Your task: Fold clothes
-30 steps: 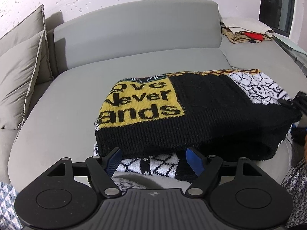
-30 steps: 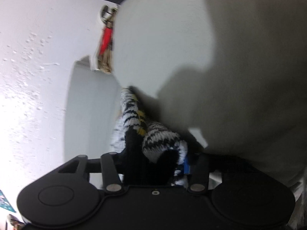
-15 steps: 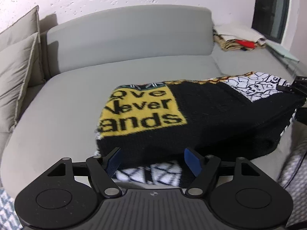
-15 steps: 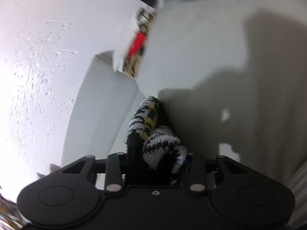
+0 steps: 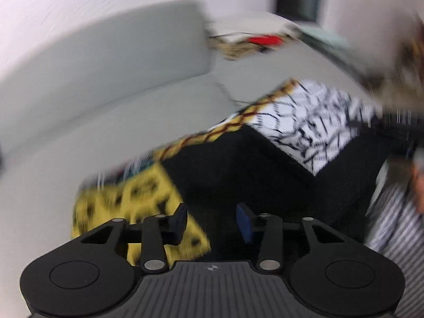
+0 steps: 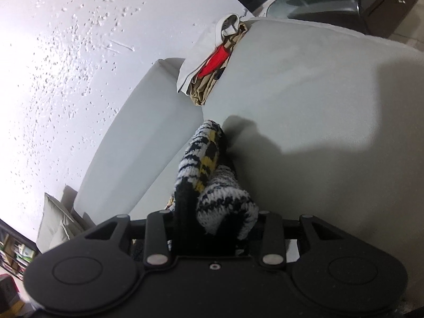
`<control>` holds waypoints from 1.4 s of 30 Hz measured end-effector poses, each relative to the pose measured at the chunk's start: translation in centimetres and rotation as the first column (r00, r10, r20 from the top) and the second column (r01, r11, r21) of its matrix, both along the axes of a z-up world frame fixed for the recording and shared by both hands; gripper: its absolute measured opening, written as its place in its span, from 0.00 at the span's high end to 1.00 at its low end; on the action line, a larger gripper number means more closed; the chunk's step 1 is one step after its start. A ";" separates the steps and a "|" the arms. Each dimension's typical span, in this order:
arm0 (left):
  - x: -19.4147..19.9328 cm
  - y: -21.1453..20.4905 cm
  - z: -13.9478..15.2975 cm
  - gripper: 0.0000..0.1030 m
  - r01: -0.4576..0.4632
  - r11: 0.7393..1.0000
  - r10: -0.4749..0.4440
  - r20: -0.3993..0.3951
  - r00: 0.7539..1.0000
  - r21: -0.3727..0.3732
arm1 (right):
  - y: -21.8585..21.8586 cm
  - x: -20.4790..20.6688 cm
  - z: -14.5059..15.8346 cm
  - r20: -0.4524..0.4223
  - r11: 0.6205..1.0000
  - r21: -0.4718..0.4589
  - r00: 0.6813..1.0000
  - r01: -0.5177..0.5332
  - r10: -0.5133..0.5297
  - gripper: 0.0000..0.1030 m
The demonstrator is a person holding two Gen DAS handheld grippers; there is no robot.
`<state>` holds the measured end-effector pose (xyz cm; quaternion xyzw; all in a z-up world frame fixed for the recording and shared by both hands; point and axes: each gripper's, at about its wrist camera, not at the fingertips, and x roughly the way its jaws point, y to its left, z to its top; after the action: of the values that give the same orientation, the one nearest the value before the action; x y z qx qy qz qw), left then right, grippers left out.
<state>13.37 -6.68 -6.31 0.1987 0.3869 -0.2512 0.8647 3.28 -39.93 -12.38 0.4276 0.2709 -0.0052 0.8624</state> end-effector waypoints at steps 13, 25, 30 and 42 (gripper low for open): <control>3.0 -5.6 -5.3 0.79 0.305 0.945 -0.291 -0.122 0.949 0.119 | 0.9 0.6 0.4 -0.015 0.999 -0.036 1.000 -0.019 0.019 0.65; 5.0 -1.1 -0.4 0.65 0.159 0.986 -0.161 -0.038 0.986 -0.049 | 9.3 2.0 8.2 0.009 0.912 -0.398 0.994 -0.098 0.110 0.65; 10.0 -2.7 -4.8 0.79 0.186 0.982 -0.184 -0.163 0.969 -0.003 | 10.2 2.0 9.2 0.005 0.901 -0.421 0.993 -0.107 0.121 0.65; 5.0 3.6 -1.6 0.57 -0.034 0.996 0.032 -0.030 0.999 -0.084 | 16.5 4.2 13.2 -0.030 0.788 -0.600 0.988 -0.141 0.154 0.65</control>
<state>18.36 -3.11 -7.89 0.1520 0.3916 -0.2558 0.8707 7.49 -23.38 0.84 0.1104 0.2790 -0.0189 0.9537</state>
